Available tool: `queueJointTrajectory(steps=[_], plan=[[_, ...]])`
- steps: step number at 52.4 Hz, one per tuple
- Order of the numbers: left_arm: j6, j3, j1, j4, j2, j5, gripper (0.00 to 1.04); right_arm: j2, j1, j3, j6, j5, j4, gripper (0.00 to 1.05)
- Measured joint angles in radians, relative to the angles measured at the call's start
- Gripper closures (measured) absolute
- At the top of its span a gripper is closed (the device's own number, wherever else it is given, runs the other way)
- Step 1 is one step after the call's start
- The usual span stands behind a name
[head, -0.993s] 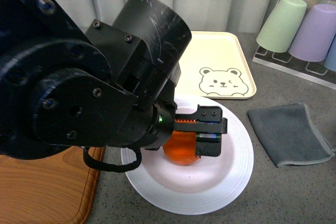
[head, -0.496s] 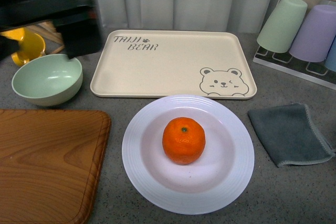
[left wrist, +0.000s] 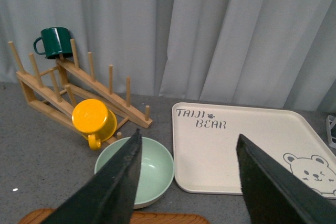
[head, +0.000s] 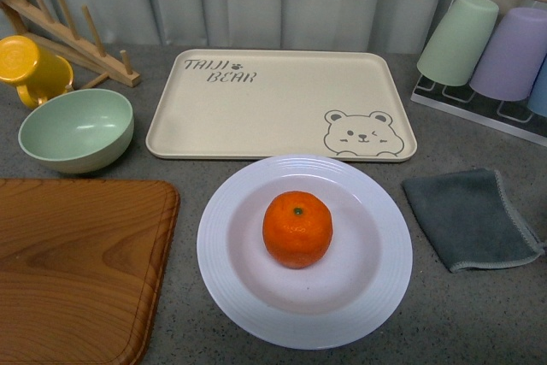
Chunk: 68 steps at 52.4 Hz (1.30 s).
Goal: Place orange and plate with both arms
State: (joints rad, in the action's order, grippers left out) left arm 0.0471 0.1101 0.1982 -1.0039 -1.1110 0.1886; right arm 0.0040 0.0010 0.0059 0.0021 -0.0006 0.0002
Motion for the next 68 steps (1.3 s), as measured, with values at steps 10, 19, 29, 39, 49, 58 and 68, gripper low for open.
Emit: queueJointTrajectory(steps=[10, 19, 29, 39, 49, 58, 68], plan=[[-0.029, -0.064, -0.063, 0.123, 0.166, -0.055, 0.91, 0.0, 0.0, 0.0, 0.0, -0.001, 0.0, 0.09], [-0.036, -0.085, -0.094, 0.23, 0.302, -0.091, 1.01, 0.0, 0.0, 0.0, 0.0, -0.001, 0.0, 0.09], [-0.039, -0.089, -0.192, 0.354, 0.446, -0.179, 1.01, 0.0, 0.0, 0.0, 0.0, -0.001, 0.0, 0.09], [-0.039, -0.09, -0.195, 0.463, 0.567, -0.187, 1.01, 0.0, 0.0, 0.0, 0.0, -0.001, 0.0, 0.09], [-0.039, -0.09, -0.196, 0.574, 0.682, -0.186, 1.01, 0.0, 0.0, 0.0, 0.0, -0.001, 0.0, 0.09], [-0.039, -0.09, -0.196, 0.674, 0.785, -0.187, 1.01, 0.0, 0.0, 0.0, 0.0, -0.001, 0.0, 0.09], [-0.039, -0.09, -0.196, 0.753, 0.865, -0.186, 1.01, 0.0, 0.0, 0.0, 0.0, -0.001, 0.0, 0.09]])
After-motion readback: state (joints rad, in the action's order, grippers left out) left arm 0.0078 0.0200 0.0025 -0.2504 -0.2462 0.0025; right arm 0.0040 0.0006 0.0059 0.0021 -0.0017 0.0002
